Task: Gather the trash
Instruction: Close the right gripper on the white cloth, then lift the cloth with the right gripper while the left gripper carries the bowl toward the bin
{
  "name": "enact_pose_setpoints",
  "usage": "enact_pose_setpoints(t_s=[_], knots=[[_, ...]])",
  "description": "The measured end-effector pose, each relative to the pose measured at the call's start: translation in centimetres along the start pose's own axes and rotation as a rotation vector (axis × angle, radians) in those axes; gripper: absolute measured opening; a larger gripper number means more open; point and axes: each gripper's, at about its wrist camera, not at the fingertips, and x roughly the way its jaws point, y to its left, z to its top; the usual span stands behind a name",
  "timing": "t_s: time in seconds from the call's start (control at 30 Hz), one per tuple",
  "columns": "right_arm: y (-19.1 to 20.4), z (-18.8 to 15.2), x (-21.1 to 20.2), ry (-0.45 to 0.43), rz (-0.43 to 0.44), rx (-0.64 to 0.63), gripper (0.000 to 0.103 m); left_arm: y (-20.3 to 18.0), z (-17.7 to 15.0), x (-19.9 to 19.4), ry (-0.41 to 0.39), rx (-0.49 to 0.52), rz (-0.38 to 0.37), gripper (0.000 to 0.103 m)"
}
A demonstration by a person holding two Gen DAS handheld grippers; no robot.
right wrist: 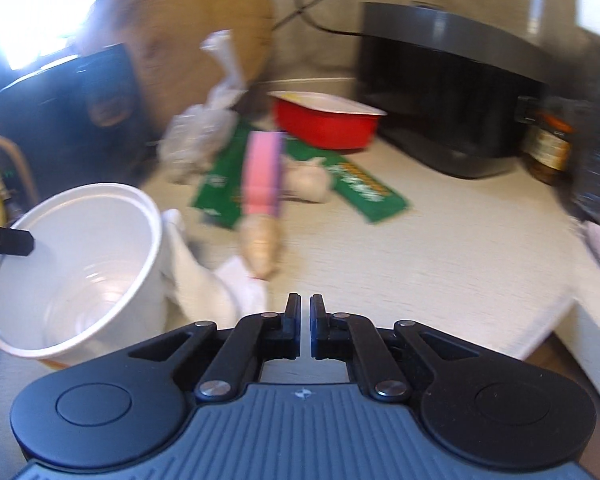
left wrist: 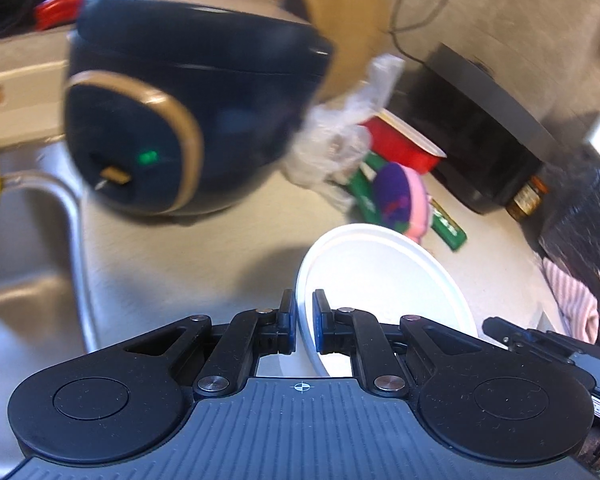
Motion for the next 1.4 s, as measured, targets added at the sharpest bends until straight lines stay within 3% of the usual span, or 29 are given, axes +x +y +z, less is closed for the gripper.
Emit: enact_pose_setpoints(t_s=[0.07, 0.13, 0.23, 0.27, 0.93, 1.23, 1.27, 1.33, 1.37, 1.4], knots=[[-0.6, -0.4, -0.4, -0.004, -0.007, 0.020, 0.005, -0.9, 0.3, 0.4, 0.005, 0.024, -0.011, 0.011], [-1.1, -0.8, -0.8, -0.010, 0.012, 0.038, 0.015, -1.8, 0.4, 0.8, 0.007, 0.050, -0.023, 0.011], [-1.0, -1.3, -1.2, -0.017, 0.030, 0.033, 0.069, -2.7, 0.5, 1.1, 0.013, 0.076, -0.029, 0.011], [-0.8, -1.5, -1.3, -0.029, 0.029, 0.025, 0.072, -2.9, 0.4, 1.2, 0.015, 0.081, -0.028, 0.011], [2.6, -0.9, 1.5, -0.004, 0.120, 0.003, 0.072, 0.8, 0.6, -0.9, -0.024, -0.004, 0.076, 0.012], [2.8, -1.3, 2.9, 0.012, 0.080, -0.020, 0.076, 1.8, 0.6, -1.3, -0.034, -0.037, 0.089, 0.012], [2.6, -1.3, 2.9, 0.006, 0.081, -0.007, 0.074, 1.8, 0.6, -1.3, -0.032, -0.034, 0.088, 0.012], [2.1, -1.2, 2.7, -0.007, 0.095, 0.019, 0.057, 1.7, 0.6, -1.1, -0.024, -0.029, 0.089, 0.012], [2.0, -1.1, 2.6, -0.005, 0.104, 0.021, 0.034, 1.7, 0.6, -1.0, -0.021, -0.027, 0.089, 0.012], [1.8, -0.8, 2.5, 0.004, 0.110, 0.024, 0.021, 1.6, 0.6, -0.9, -0.018, -0.026, 0.089, 0.012]])
